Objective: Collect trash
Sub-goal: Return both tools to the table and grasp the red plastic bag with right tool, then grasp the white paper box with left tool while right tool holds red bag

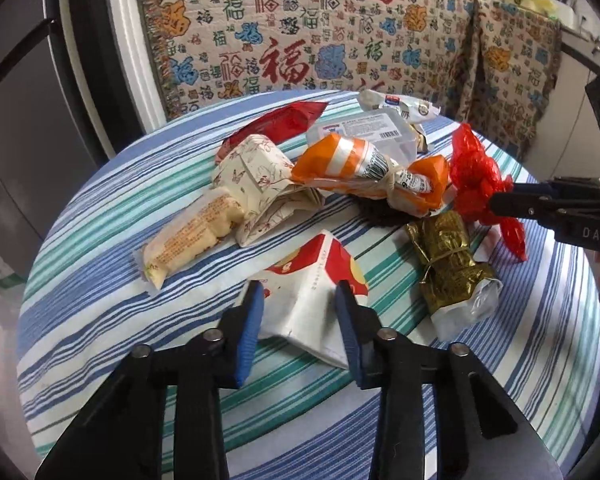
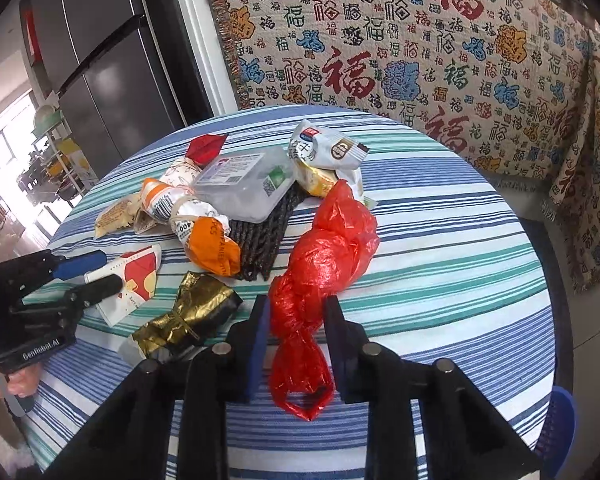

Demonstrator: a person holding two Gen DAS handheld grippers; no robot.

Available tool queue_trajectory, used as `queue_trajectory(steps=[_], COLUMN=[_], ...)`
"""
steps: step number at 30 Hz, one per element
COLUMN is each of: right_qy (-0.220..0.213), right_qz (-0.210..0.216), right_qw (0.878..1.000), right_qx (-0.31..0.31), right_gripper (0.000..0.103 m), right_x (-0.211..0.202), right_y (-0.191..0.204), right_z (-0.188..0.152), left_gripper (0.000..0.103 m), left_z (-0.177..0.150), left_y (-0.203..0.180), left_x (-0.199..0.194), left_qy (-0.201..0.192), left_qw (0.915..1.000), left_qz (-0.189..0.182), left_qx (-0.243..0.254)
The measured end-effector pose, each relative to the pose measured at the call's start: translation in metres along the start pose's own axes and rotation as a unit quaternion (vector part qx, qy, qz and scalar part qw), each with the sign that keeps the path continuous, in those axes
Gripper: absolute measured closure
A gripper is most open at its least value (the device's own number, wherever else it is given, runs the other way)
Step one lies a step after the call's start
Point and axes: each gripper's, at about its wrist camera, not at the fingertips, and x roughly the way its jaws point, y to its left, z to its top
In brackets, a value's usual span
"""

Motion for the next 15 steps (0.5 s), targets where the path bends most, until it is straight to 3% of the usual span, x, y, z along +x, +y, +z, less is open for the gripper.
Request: queue_trajectory(steps=[1, 2, 9, 11, 12, 13, 15], right_qy=[0.0, 0.001, 0.013, 0.01, 0.008, 0.008, 0.0], right_qz=[-0.004, -0.009, -0.035, -0.034, -0.033, -0.03, -0.024], right_qw=[1.0, 1.0, 0.998, 0.998, 0.999, 0.999, 0.999], right_qx=[-0.007, -0.016, -0.057, -0.048, -0.042, -0.037, -0.028], right_gripper=[0.076, 0.076, 0.075, 0.072, 0.07, 0.068, 0.052], right_x=[-0.005, -0.011, -0.042, -0.046, -0.047, -0.048, -0.051], right_y=[-0.002, -0.006, -0.033, -0.039, -0.041, -0.042, -0.043], right_z=[-0.002, -0.004, -0.028, -0.032, -0.034, -0.034, -0.034], left_gripper=[0.09, 0.092, 0.089, 0.061, 0.04, 0.031, 0.03], left_z=[-0.001, -0.003, -0.026, -0.028, -0.028, -0.027, -0.022], left_y=[0.002, 0.007, 0.019, 0.019, 0.018, 0.017, 0.013], left_x=[-0.005, -0.009, -0.041, -0.043, -0.043, -0.042, -0.035], left_qy=[-0.004, -0.004, -0.01, -0.011, -0.014, -0.018, -0.012], left_qw=[1.0, 0.9998, 0.9985, 0.9988, 0.9989, 0.9989, 0.9993], left_qz=[0.0, -0.001, 0.004, -0.003, 0.0, 0.005, -0.01], left_qx=[-0.007, -0.019, -0.053, -0.048, -0.045, -0.043, -0.033])
